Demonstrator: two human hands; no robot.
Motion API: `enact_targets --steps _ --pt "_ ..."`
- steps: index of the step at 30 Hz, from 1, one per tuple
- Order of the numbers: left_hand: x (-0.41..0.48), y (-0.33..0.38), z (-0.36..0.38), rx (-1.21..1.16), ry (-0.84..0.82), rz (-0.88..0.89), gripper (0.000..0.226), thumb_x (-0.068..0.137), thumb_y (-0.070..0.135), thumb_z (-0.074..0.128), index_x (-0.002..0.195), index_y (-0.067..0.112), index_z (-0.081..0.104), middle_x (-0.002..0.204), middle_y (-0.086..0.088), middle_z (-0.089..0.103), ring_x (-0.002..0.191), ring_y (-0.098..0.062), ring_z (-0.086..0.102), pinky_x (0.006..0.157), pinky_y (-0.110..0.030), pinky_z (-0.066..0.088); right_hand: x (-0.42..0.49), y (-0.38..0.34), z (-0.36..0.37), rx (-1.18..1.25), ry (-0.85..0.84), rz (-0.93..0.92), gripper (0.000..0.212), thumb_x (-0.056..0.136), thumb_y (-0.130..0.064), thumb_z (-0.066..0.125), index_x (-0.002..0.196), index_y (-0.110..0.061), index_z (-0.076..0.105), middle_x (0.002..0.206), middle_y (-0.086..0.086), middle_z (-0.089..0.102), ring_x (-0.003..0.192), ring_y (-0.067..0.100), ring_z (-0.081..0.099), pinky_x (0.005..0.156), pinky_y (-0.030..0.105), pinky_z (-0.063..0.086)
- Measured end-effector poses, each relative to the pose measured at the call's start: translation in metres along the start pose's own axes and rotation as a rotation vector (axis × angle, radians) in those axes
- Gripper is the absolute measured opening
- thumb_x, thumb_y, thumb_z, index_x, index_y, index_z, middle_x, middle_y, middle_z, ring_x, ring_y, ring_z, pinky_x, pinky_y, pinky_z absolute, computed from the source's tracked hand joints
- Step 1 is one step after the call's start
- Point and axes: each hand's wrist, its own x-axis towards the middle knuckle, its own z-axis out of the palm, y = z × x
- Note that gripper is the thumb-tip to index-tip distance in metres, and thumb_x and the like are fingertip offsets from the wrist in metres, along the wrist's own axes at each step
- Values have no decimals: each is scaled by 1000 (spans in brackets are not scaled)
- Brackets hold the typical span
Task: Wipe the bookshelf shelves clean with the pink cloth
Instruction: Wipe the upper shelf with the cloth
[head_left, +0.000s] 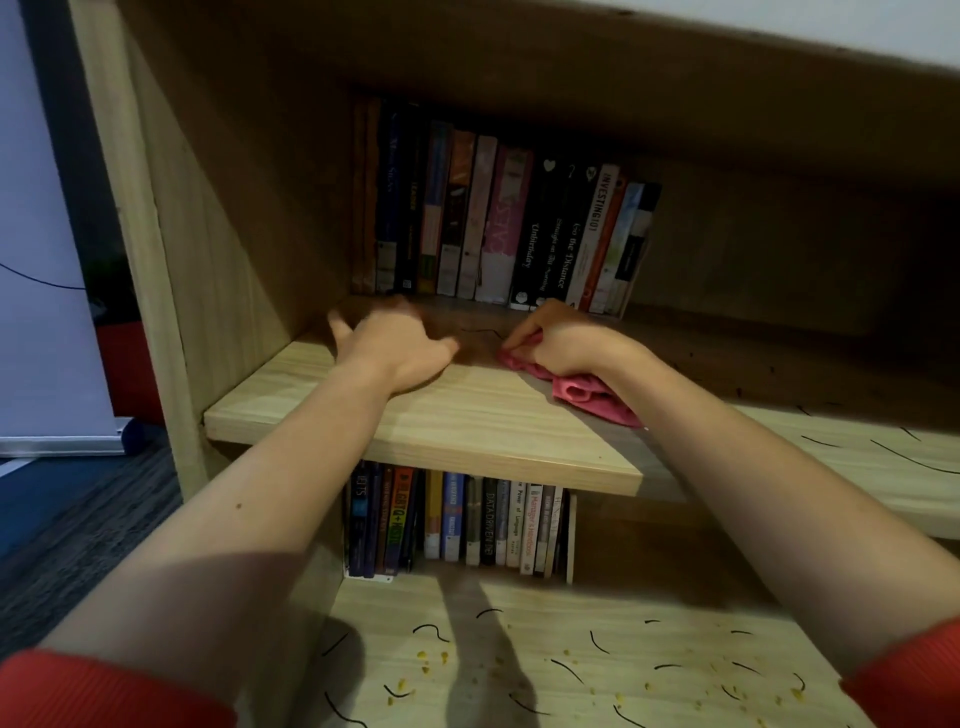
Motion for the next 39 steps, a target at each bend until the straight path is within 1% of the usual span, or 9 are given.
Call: enact_targets --steps 7,11,14,21,24,26,30,35,39 --pt "13 0 3 76 -176 -21 77 89 69 26 147 17 27 153 -7 28 141 -26 24 111 -55 -12 26 -21 13 -1 -8 -42 28 94 -8 51 116 -16 65 119 2 63 99 15 56 72 19 38" --pt "14 -1 4 75 -181 -10 77 88 71 26 145 20 30 151 -6 31 139 -26 26 111 -56 -10 52 -27 17 -28 10 -29 21 91 -13 55 107 -14 70 106 6 69 94 21 63 83 34 51" --pt "14 -2 4 72 -187 3 78 86 74 25 146 24 29 153 -4 28 140 -26 24 110 -57 -10 76 -24 17 -72 17 4 24 86 -24 63 105 -11 69 101 9 69 91 24 64 84 42 53" --pt "13 -2 3 99 -212 28 83 83 76 27 147 24 25 155 -1 23 143 -25 19 110 -57 -10 80 -25 2 -126 -89 26 24 86 -11 61 106 -1 68 107 13 68 98 28 63 84 40 51" --pt "13 -3 3 100 -216 32 83 83 76 29 147 23 26 154 -2 25 142 -25 21 110 -58 -10 74 -25 -7 -160 -170 6 23 87 -6 60 107 -10 70 102 -2 65 93 14 58 80 25 46" --pt "12 -2 2 83 -211 28 82 83 75 31 146 22 29 153 -3 28 141 -25 22 110 -57 -11 78 -24 -8 -157 -156 4 26 88 -6 60 112 -11 68 109 -1 64 98 13 57 81 21 43" --pt "11 -2 1 63 -211 27 80 84 74 32 145 23 31 153 -4 29 142 -26 21 109 -57 -13 85 -27 0 -155 -108 10 27 88 -11 61 114 -6 66 116 7 66 106 20 60 90 28 47" --pt "11 -2 0 63 -219 26 80 84 74 32 144 22 33 152 -3 29 141 -25 22 109 -58 -12 76 -26 -20 -302 -242 -8 27 88 -13 61 115 -12 67 118 1 64 108 17 57 92 26 43" --pt "11 -1 0 69 -220 22 81 83 74 31 145 22 31 153 -2 27 142 -25 20 109 -58 -12 86 -13 -20 -362 -208 35 28 88 -12 61 115 -7 66 118 8 63 96 18 57 89 32 47"
